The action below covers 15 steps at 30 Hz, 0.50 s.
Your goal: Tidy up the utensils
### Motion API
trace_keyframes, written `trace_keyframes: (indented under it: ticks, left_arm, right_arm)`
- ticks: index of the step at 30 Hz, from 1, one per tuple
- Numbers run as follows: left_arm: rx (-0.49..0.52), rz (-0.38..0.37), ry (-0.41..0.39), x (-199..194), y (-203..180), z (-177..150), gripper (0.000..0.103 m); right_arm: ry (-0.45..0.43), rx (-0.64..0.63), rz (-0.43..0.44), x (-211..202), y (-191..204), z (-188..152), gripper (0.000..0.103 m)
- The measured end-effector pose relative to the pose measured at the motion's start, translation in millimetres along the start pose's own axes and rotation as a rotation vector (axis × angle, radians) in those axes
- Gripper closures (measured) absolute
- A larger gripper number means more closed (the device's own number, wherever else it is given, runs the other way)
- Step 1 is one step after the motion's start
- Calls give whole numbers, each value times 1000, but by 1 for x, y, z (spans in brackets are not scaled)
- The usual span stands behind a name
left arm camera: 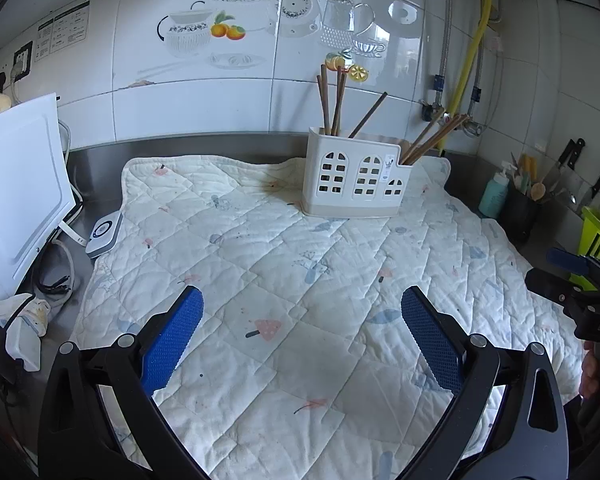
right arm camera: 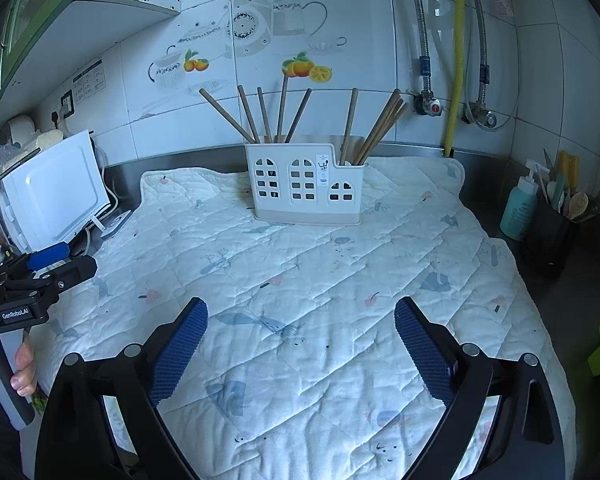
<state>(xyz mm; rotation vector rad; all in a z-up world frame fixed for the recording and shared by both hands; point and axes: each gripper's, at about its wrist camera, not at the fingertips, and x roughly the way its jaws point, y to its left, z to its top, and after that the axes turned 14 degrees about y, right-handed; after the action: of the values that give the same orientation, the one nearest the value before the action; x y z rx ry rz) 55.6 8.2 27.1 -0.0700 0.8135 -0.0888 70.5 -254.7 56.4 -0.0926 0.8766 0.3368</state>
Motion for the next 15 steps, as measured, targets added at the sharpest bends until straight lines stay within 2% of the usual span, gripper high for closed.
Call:
trace_keyframes:
  ticks: [15]
  left_arm:
    - [3,3,18,6,-2,-2,5]
  right_arm:
    - [26,1,-15,8,-1,-1,7]
